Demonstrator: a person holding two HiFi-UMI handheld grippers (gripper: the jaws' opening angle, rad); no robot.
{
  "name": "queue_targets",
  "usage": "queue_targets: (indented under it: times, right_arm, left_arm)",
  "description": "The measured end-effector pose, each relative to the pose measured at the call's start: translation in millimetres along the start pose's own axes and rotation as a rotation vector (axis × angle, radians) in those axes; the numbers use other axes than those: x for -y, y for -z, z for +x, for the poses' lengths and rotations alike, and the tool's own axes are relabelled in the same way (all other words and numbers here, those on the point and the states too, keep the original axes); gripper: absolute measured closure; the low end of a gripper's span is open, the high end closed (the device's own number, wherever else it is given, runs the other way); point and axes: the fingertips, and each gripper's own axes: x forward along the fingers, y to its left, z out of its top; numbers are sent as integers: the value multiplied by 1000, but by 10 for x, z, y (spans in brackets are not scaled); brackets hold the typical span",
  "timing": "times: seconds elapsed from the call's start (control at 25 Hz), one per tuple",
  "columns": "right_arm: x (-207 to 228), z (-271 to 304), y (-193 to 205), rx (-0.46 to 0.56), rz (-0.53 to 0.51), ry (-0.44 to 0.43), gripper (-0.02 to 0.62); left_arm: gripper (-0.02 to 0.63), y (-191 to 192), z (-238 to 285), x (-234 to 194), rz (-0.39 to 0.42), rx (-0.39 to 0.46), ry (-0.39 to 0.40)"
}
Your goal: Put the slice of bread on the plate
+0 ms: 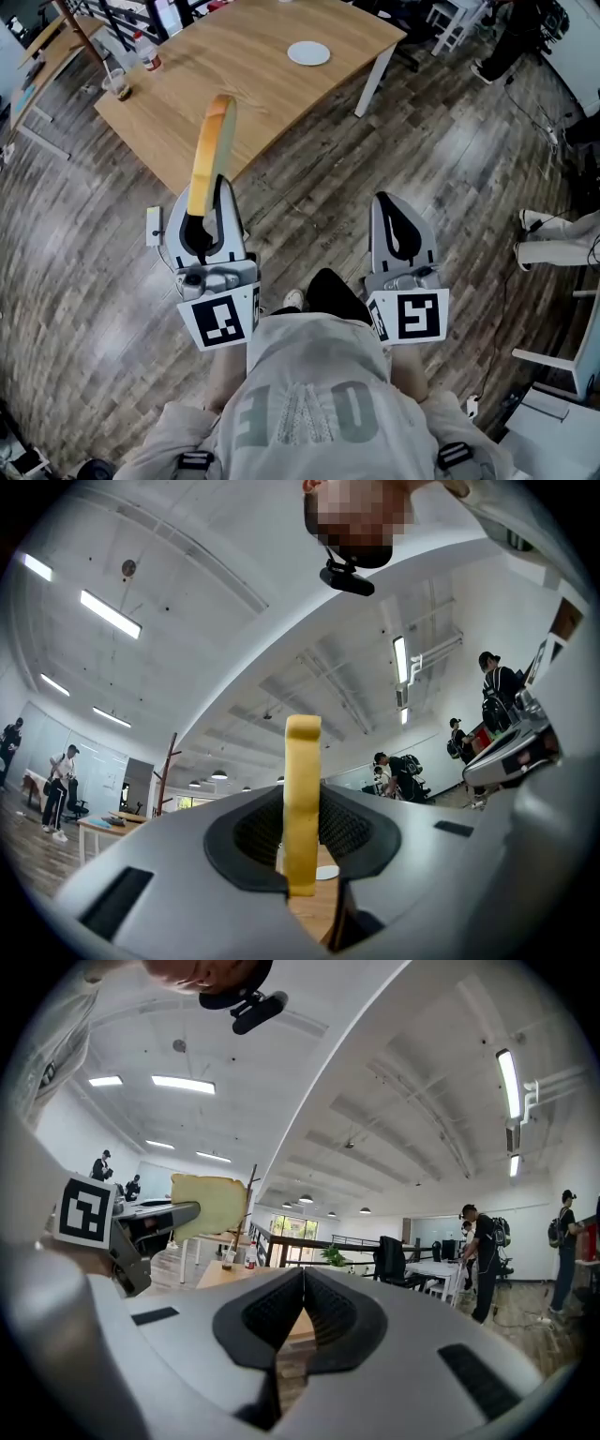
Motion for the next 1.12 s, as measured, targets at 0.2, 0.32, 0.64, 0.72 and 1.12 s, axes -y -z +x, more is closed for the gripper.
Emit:
queue_targets:
  times: [0.2, 0.32, 0.64, 0.72, 1.12]
  right_arm:
    - [65, 95, 132, -34, 32, 3, 578]
    - [160, 237, 220, -39, 22, 16, 578]
    - [592, 885, 448, -28, 56, -13, 578]
    - [820, 1108, 459, -24, 69, -21, 578]
    - [1772, 2464, 362, -9, 97, -122, 578]
  left_arm:
    - [515, 146, 174, -70, -10, -26, -2]
    - [515, 176, 322, -73, -4, 0, -3]
    - [515, 564, 947, 0, 46, -30, -24]
    - [515, 608, 1192, 20, 59, -35, -47]
    - [514, 911, 2608, 196, 88, -61, -125]
